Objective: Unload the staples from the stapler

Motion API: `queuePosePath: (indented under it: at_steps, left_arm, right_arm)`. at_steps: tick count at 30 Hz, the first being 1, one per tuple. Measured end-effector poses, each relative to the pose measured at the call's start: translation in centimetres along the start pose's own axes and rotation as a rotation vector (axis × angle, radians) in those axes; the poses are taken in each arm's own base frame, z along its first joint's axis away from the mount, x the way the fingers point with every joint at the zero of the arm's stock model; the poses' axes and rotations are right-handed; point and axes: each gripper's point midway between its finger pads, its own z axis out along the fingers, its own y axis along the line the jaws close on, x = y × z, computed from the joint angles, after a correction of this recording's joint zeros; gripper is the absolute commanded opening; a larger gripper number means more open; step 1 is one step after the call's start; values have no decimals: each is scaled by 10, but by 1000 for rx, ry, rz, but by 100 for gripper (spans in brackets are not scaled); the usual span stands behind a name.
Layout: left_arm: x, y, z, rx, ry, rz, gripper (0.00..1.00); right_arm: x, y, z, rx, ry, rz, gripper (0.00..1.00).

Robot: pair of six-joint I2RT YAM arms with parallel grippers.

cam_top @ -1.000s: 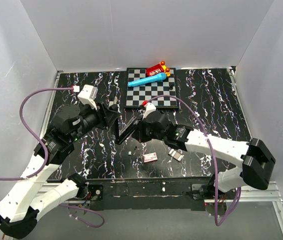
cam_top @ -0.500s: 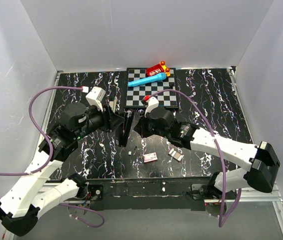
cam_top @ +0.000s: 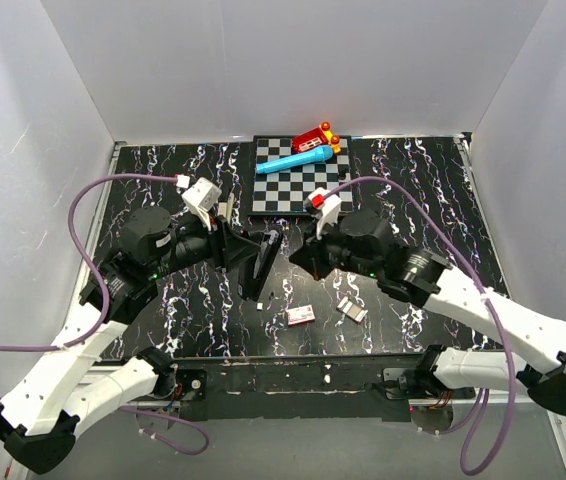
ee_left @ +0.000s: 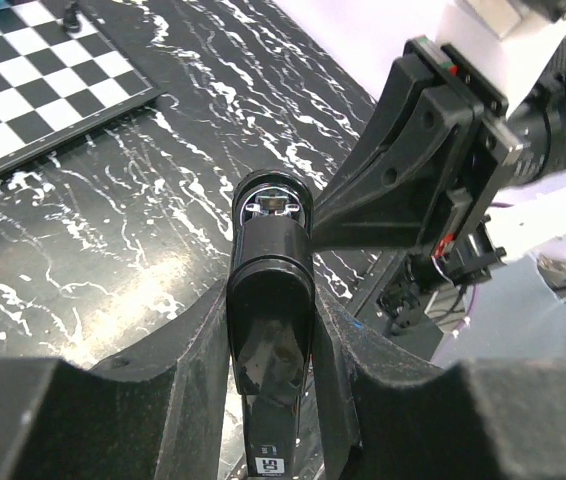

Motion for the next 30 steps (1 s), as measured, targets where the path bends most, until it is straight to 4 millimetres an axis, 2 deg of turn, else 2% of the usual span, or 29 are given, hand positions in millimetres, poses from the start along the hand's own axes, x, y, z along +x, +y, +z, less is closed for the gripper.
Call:
queuePosePath:
  at_steps: [6,13,20,30]
  left_arm:
    - [0,-21,-2,134,2,65,0]
    - [5,-46,-6,300,10,120,0]
    - [4,-73,-16,474,6,179,0]
    - [7,-95,-27,643,18,231,0]
  right_arm:
    - [2,8,-35,-131,41,-97,1]
    - [4,36,-60,-315,92,-193,1]
    - [10,54,-71,-439,151,-231,1]
    - [-5,79,-78,-587,162,-264,1]
